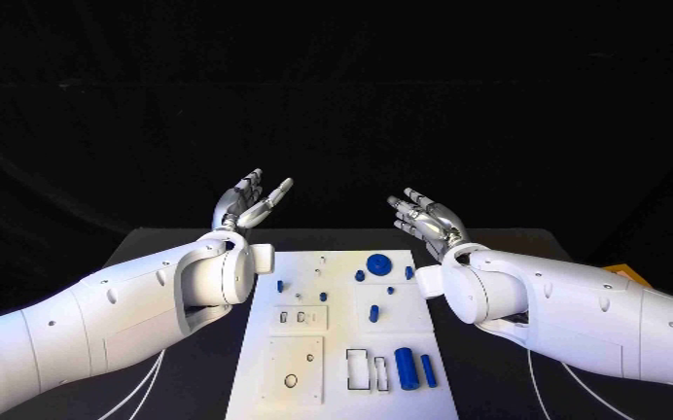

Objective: Assemble the parts on the task board

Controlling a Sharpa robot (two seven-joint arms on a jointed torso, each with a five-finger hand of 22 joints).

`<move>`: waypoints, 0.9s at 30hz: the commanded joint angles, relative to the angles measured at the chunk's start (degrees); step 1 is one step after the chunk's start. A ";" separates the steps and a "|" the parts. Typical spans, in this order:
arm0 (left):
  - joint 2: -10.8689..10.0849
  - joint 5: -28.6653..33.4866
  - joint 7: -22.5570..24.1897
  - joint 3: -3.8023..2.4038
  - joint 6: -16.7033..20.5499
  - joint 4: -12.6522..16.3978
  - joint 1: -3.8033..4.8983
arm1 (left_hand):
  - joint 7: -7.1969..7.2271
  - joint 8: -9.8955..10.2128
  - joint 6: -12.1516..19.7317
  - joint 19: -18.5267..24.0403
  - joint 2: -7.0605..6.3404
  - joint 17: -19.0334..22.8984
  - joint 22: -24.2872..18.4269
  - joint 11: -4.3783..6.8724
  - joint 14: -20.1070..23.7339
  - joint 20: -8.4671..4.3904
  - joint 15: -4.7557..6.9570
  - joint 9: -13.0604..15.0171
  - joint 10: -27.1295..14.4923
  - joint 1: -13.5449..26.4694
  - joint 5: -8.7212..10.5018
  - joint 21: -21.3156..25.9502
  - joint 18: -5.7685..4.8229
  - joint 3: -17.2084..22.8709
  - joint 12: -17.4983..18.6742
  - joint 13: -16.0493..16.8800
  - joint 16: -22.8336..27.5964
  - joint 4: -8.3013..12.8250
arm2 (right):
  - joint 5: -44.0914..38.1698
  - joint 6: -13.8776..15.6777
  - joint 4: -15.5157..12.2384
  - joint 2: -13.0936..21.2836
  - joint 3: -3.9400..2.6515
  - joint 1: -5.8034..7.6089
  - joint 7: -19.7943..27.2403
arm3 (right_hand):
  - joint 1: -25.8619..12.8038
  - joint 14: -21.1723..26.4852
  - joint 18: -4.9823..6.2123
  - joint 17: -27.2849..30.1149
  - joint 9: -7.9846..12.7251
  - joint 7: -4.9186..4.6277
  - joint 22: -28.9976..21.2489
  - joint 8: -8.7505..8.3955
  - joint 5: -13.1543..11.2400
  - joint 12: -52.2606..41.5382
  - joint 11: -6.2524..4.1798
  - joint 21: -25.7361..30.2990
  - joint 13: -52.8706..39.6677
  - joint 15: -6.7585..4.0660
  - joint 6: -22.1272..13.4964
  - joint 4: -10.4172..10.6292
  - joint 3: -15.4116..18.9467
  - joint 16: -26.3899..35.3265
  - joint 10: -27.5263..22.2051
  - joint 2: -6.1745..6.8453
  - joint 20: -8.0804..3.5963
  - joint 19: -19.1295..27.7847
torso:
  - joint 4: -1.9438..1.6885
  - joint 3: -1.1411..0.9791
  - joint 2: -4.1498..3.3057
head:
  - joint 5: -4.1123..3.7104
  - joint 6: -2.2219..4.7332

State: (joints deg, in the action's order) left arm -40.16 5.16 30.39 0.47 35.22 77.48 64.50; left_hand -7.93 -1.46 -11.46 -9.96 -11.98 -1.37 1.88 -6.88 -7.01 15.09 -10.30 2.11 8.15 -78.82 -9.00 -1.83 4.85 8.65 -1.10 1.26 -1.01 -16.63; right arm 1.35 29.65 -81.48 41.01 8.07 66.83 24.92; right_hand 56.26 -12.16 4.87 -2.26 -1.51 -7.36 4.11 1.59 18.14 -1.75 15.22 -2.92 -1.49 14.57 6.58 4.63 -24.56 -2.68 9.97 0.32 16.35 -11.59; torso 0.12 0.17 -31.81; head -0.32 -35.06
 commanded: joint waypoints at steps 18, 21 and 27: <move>-5.77 -2.87 -0.30 0.24 -13.68 4.89 0.37 | -4.86 -13.47 -38.40 -39.94 2.96 -10.77 9.36 -2.80 -49.27 -1.76 3.00 8.11 51.36 -5.66 1.32 -22.16 5.64 15.17 -6.92 2.45 -16.50 3.59 | -41.49 -4.26 5.80 1.90 1.39 4.46 -8.21 | 16.73 -47.07 5.44 -7.51 -8.93 -5.23 9.73 14.91 -3.98 -3.59 -6.04 -18.79 -2.26 -7.70 43.66 -12.59 -7.43 -14.29 53.27 5.01 -3.22 -36.07 | 0.03 -0.16 -3.03 | 0.56 -1.96; -6.78 -3.74 -0.71 0.22 -14.07 6.35 0.56 | -4.63 -13.68 -39.27 -40.65 2.20 -11.52 9.85 -2.48 -50.57 -2.25 3.44 8.37 52.91 -5.31 1.39 -23.33 5.63 16.74 -6.17 2.45 -16.66 4.22 | -46.41 -5.03 6.06 1.91 1.37 5.12 -9.50 | 16.70 -49.02 5.35 -8.43 -9.26 -4.82 11.28 14.92 -3.72 -2.65 -6.53 -21.13 -2.31 -8.36 44.71 -12.78 -6.85 -14.68 55.06 5.22 -3.94 -36.33 | -0.13 -0.10 -3.77 | 0.55 -1.94; -8.91 -4.37 -1.52 0.18 -14.75 9.50 1.33 | -4.52 -13.55 -39.68 -41.80 1.24 -12.81 11.09 -2.28 -52.07 -2.98 3.89 8.64 54.17 -4.20 1.52 -25.86 5.57 18.29 -4.76 2.45 -16.91 5.10 | -57.84 -6.46 5.45 1.95 1.24 6.38 -12.87 | 16.69 -55.05 5.55 -11.71 -9.99 -3.99 15.44 14.77 -2.34 -2.06 -7.64 -27.55 -2.62 -10.40 46.43 -13.23 -4.91 -17.40 57.55 5.91 -5.70 -38.39 | -0.47 0.00 -5.41 | 0.45 -1.71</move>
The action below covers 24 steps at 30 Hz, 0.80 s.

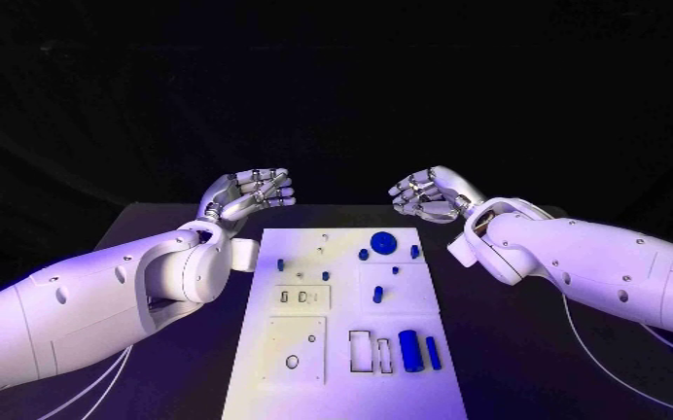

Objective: Assemble the parts on the task board

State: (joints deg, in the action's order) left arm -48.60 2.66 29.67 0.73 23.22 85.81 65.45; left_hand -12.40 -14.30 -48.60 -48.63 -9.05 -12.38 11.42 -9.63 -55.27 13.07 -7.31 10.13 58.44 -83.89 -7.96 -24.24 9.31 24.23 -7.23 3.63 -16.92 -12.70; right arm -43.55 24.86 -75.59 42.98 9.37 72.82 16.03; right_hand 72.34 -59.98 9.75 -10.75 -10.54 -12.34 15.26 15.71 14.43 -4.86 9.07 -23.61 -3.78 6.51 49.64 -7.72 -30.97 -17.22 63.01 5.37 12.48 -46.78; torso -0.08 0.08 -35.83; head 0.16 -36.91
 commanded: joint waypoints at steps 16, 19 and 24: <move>-4.85 -2.12 -2.02 -0.29 -4.01 9.46 1.54 | -0.06 -0.22 -2.37 -4.01 -2.85 -3.57 3.56 0.54 -5.10 -1.60 1.25 0.85 4.53 2.93 0.61 -7.15 0.99 3.11 2.87 0.14 -1.53 1.95 | -43.03 -9.24 -4.23 -1.85 -0.24 2.53 -15.50 | -3.21 -23.52 0.46 -25.53 -3.90 3.12 16.92 -1.46 0.34 0.43 -3.64 -25.03 -3.13 -6.04 4.17 1.76 2.55 -28.22 2.66 4.81 -6.09 -14.68 | -1.18 0.45 -6.15 | -0.55 0.78; -4.93 -2.10 -2.07 -0.30 -4.17 9.85 1.56 | -0.05 -0.19 -2.35 -4.02 -2.88 -3.63 3.65 0.53 -5.06 -1.61 1.24 0.86 4.52 3.05 0.61 -7.32 0.98 3.10 2.94 0.14 -1.51 1.96 | -45.76 -10.31 -4.32 -2.40 -0.24 2.51 -16.53 | -3.21 -24.89 -1.34 -38.66 -4.75 3.13 28.80 -1.82 0.29 0.31 -3.51 -34.30 -3.97 -5.93 3.78 2.41 2.11 -41.49 1.05 5.25 -6.00 -20.31 | -1.32 0.51 -6.79 | -0.68 0.76; -5.25 -2.04 -2.04 -0.36 -4.21 10.34 1.57 | -0.04 -0.15 -2.31 -4.03 -2.91 -3.72 3.77 0.53 -4.99 -1.62 1.23 0.87 4.51 3.22 0.61 -7.53 0.97 3.08 3.01 0.15 -1.48 1.96 | -47.85 -11.68 -4.37 -2.87 -0.23 2.37 -17.53 | -2.95 -25.45 -2.67 -47.27 -5.57 3.04 37.83 -2.28 0.05 -0.10 -3.20 -41.22 -4.45 -5.63 2.96 2.92 1.98 -50.31 -0.91 5.57 -5.74 -24.03 | -1.42 0.53 -7.36 | -0.75 0.67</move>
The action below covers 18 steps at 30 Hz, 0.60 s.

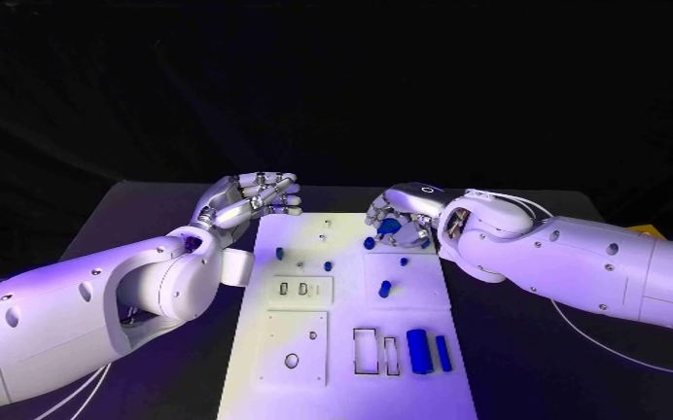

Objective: Assemble the parts on the task board

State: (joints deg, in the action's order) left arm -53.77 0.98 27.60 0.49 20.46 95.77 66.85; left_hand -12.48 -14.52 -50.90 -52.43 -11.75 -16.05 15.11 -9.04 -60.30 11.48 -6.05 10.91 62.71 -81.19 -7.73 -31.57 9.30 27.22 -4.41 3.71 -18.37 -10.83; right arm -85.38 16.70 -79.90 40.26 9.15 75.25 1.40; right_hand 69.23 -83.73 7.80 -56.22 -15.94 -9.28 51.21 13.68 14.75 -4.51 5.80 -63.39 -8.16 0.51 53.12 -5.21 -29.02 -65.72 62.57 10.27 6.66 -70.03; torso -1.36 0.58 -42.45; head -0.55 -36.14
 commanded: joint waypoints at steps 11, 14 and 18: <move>-0.42 -0.12 0.12 -0.24 -1.90 0.79 0.19 | 0.02 0.23 0.21 -0.13 -0.23 -0.26 0.35 -0.11 0.25 -0.03 -0.09 0.10 0.08 0.87 0.38 -0.67 0.95 0.09 0.44 0.06 0.07 0.14 | -7.83 -4.12 -0.08 -0.58 -0.01 -0.16 -4.36 | 0.42 -2.20 -1.84 -7.18 -0.99 -0.15 9.16 -0.30 -0.26 -1.29 0.26 -6.86 -0.31 0.62 -0.66 0.93 -0.08 -7.30 -1.60 0.69 0.34 -3.99 | -0.21 -0.06 -1.16 | 0.45 -0.23; -0.40 0.10 0.20 -0.24 -2.17 0.80 0.19 | 0.00 0.34 0.34 0.09 -0.27 -0.42 0.50 -0.17 0.44 0.01 -0.16 0.11 -0.09 1.29 0.42 -0.93 0.90 -0.02 0.59 0.05 0.16 0.07 | -8.09 -4.05 0.03 -0.68 -0.01 -0.17 -4.77 | 0.55 -2.16 -1.87 -7.24 -1.13 -0.12 9.42 -0.18 -0.25 -1.44 0.25 -7.07 -0.35 0.62 -0.44 0.95 -0.21 -7.50 -1.58 0.57 0.36 -4.06 | -0.25 -0.12 -1.26 | 0.71 -0.21; -0.43 0.31 0.25 -0.25 -2.43 0.81 0.19 | 0.00 0.36 0.38 0.17 -0.28 -0.48 0.55 -0.19 0.50 0.02 -0.18 0.12 -0.20 1.38 0.43 -1.01 0.90 -0.04 0.65 0.04 0.19 0.08 | -8.36 -3.85 0.21 -0.91 -0.01 -0.17 -5.08 | 0.59 -2.24 -2.05 -7.86 -1.19 -0.13 10.44 -0.16 -0.28 -1.53 0.26 -7.77 -0.37 0.63 -0.39 0.99 -0.28 -8.00 -1.58 0.52 0.37 -4.57 | -0.29 -0.14 -1.34 | 0.77 -0.31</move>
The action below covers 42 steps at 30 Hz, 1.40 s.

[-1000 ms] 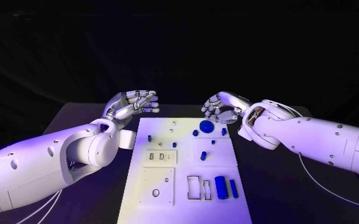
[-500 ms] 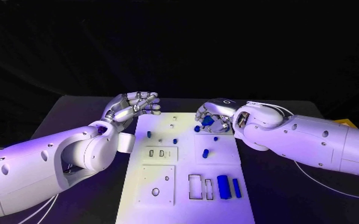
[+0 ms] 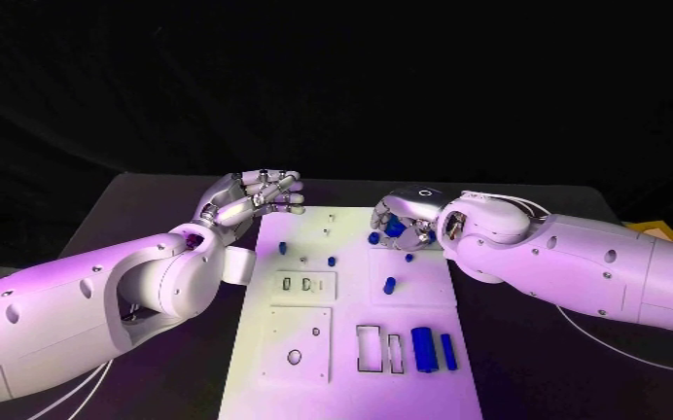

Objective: Assemble the parts on the task board

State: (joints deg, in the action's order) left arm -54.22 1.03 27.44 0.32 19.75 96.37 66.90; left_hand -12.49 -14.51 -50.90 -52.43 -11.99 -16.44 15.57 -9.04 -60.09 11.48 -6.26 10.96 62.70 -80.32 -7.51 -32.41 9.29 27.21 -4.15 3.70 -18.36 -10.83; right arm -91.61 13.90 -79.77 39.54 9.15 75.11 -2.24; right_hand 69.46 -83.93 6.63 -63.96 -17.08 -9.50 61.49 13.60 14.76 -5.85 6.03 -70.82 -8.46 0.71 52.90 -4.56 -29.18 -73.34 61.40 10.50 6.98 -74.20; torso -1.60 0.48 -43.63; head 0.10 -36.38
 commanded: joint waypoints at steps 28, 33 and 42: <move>0.14 0.72 0.16 -0.06 -2.13 0.08 0.22 | 0.00 0.50 0.56 0.52 -0.04 -0.36 0.31 -0.28 0.44 0.07 -0.05 0.11 -0.85 0.77 0.21 -0.51 0.89 -0.13 0.59 0.00 0.26 0.23 | -1.47 -0.96 1.04 -1.88 -0.02 -0.17 -1.23 | 0.68 -2.44 -1.89 -4.09 -1.67 0.43 6.70 1.05 -0.70 -2.73 -0.57 -5.05 -0.65 0.11 2.13 1.77 -2.38 -4.68 2.71 -1.11 -0.11 -3.20 | -0.18 -0.08 -0.54 | 0.28 -0.57; 0.12 0.72 0.08 -0.06 -2.16 0.12 0.24 | 0.00 0.50 0.56 0.52 -0.04 -0.36 0.31 -0.28 0.44 0.07 -0.05 0.11 -0.85 0.77 0.21 -0.51 0.89 -0.13 0.59 0.00 0.26 0.23 | -1.35 -1.28 1.29 -2.04 -0.02 -0.22 -1.16 | 0.83 -2.40 -1.98 -4.16 -2.08 0.59 7.27 1.40 -1.27 -2.93 -0.71 -5.45 -0.67 -0.02 2.69 1.90 -2.77 -4.93 3.10 -1.34 -0.22 -3.39 | -0.05 -0.10 -0.66 | 0.40 -0.50; 0.08 0.72 -0.03 -0.07 -2.16 0.11 0.29 | 0.00 0.51 0.57 0.61 0.06 -0.47 0.38 -0.29 0.40 0.08 -0.04 0.13 -0.98 0.77 0.20 -0.63 0.90 -0.09 0.58 0.00 0.23 0.31 | -1.21 -0.78 1.35 -2.33 -0.01 -0.35 -1.03 | 1.85 -2.46 -2.28 -4.86 -3.46 1.20 9.09 2.58 -2.62 -3.38 -1.25 -6.65 -0.69 -0.42 4.17 1.87 -4.18 -5.80 4.22 -2.57 -0.56 -4.13 | -0.12 -0.08 -0.70 | 0.23 -0.69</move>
State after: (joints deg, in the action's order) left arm -54.19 1.55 27.26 0.31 18.72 96.33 67.02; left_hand -12.48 -14.16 -50.90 -52.21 -12.02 -16.82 15.87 -9.31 -60.09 11.69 -6.26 11.04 61.94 -79.84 -7.52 -32.89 9.29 27.21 -3.77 3.68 -18.36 -10.83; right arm -92.52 13.62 -78.44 37.25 9.10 74.89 -3.22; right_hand 71.27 -83.93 5.27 -68.77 -20.30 -8.29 70.50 15.95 12.26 -8.88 4.77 -77.28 -9.07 0.72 56.80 -2.79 -33.07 -78.90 65.14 8.67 6.46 -77.98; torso -1.67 0.37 -44.30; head 0.42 -37.01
